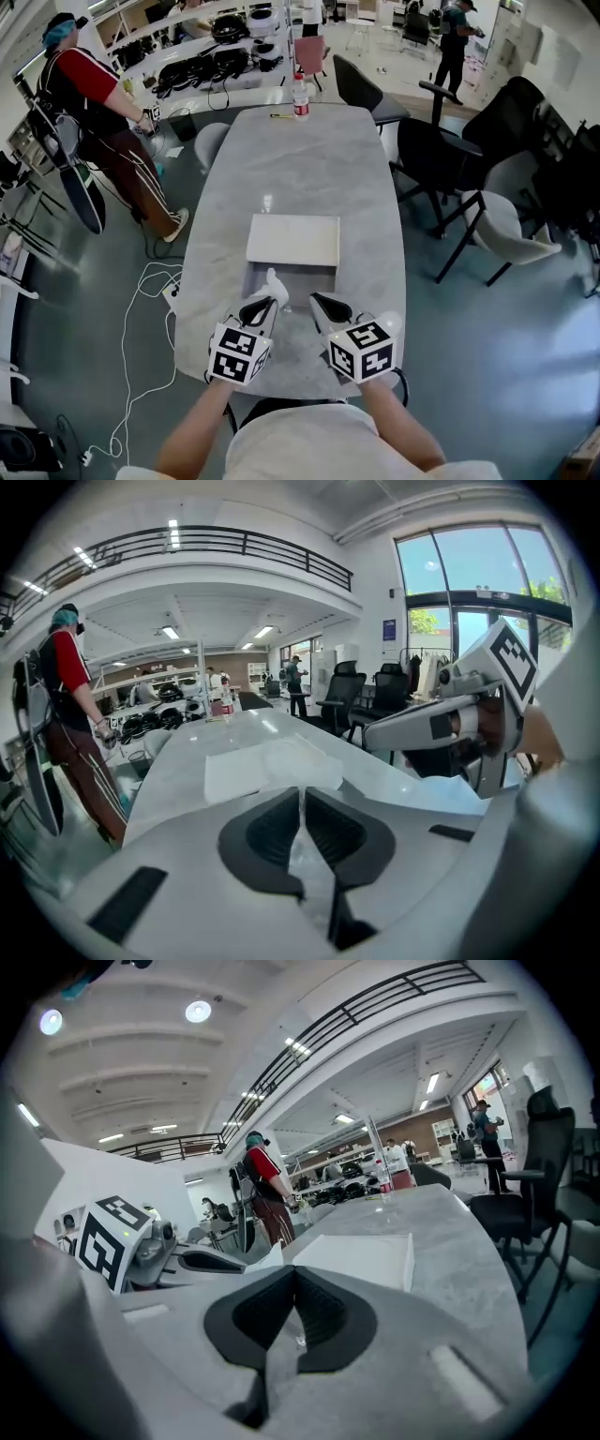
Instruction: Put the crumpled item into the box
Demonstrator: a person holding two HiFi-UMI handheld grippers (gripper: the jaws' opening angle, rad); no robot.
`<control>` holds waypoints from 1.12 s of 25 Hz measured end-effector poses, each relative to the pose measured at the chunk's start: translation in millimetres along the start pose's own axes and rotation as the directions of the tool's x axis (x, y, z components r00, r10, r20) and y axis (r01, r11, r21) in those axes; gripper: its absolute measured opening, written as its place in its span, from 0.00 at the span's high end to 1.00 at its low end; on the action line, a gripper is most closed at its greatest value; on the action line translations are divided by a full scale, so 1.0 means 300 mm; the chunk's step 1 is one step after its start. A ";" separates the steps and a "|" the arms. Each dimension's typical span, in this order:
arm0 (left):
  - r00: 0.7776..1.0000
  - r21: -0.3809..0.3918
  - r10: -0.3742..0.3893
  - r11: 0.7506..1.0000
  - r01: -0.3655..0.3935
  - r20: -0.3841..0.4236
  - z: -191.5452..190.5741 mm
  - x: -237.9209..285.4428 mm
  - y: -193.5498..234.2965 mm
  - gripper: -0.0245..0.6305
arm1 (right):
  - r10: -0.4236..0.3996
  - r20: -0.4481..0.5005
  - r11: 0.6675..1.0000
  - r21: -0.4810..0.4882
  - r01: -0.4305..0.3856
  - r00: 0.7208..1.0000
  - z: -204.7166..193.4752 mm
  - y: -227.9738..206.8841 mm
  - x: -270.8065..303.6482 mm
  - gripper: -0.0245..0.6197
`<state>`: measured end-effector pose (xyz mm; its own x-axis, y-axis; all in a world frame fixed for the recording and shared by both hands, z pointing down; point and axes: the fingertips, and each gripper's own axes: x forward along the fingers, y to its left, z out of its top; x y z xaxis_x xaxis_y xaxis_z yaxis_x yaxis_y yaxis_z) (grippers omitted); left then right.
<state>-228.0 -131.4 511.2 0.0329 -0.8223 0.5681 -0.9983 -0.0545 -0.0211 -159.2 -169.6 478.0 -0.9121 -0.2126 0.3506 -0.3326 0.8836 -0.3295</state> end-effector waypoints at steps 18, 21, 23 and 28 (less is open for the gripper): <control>0.937 0.406 -0.274 0.847 0.342 -0.217 -0.039 0.238 0.085 0.93 | -0.254 0.014 0.963 0.093 0.251 0.967 -0.008 -0.044 0.130 0.95; 0.920 0.439 -0.300 0.812 0.385 -0.252 -0.063 0.276 0.077 0.93 | -0.292 0.014 0.951 0.112 0.288 0.956 -0.023 -0.062 0.126 0.95; 0.911 0.454 -0.311 0.793 0.406 -0.271 -0.078 0.297 0.073 0.93 | -0.313 0.013 0.943 0.122 0.309 0.950 -0.033 -0.072 0.121 0.95; 0.888 0.488 -0.333 0.746 0.453 -0.317 -0.102 0.338 0.055 0.93 | -0.355 0.006 0.926 0.143 0.351 0.935 -0.050 -0.092 0.103 0.95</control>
<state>-242.6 -198.3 593.6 0.3460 -0.5330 0.7721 -0.7063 -0.6896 -0.1596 -174.6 -194.2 510.9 -0.7360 -0.5151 0.4393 -0.6619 0.6837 -0.3072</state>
